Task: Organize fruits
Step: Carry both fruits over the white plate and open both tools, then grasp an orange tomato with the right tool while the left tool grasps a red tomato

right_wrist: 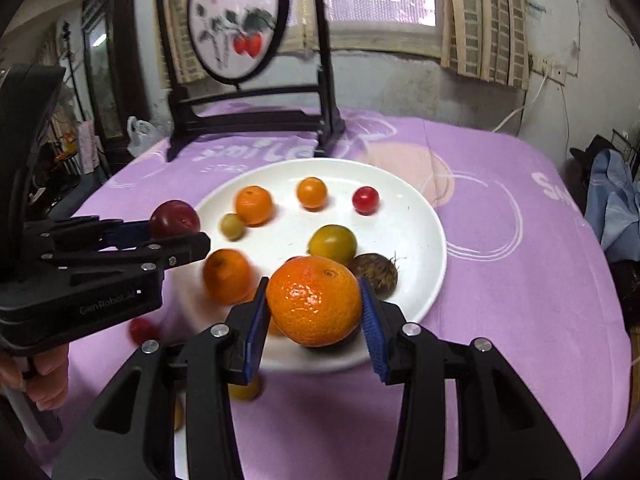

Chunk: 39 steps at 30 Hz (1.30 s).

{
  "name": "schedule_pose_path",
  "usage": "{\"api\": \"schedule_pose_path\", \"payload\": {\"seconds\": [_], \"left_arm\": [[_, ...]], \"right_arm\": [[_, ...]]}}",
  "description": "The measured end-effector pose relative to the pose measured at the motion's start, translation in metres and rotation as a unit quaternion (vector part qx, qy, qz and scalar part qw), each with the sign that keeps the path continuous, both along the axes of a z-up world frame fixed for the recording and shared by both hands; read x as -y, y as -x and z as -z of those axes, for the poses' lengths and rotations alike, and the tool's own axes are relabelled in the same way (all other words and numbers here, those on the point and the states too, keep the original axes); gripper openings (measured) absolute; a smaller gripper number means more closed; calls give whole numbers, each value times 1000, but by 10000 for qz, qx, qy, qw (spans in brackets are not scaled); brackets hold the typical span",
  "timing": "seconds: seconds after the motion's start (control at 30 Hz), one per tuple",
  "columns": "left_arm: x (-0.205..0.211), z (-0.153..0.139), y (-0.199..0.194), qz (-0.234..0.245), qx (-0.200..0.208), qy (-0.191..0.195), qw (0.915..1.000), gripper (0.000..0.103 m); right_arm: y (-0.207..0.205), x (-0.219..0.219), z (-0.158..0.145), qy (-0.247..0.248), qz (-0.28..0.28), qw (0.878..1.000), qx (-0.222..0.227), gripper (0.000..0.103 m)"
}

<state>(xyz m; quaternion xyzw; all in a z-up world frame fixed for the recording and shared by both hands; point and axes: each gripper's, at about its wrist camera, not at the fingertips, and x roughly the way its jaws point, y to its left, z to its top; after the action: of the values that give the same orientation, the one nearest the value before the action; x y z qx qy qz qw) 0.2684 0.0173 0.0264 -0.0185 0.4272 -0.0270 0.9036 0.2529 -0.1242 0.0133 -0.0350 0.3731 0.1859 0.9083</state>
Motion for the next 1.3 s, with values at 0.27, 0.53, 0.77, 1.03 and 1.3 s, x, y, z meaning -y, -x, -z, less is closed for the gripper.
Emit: {"api": "schedule_pose_path", "payload": {"seconds": [0.27,0.53,0.77,1.03,1.3], "left_arm": [[-15,1,-8,-355,167,232,9990,74],[-29,-14,30,-419,253,243,9985,79],[-47,-6,89,-653,358,-166,9971,88],[-75,20,108,-808,227,83,9964,88],[-91,24,104,-867,223,331,9954,88]], "right_arm": [[-13,20,5,-654,344,9972,-101,63],[27,22,-14,-529,146,9985,-11,63],[90,-7,0,35,-672,9974,-275,63],[113,-59,37,310,-1013,9920,-692,63],[107,-94,51,500,-1089,9902,-722,61]]}}
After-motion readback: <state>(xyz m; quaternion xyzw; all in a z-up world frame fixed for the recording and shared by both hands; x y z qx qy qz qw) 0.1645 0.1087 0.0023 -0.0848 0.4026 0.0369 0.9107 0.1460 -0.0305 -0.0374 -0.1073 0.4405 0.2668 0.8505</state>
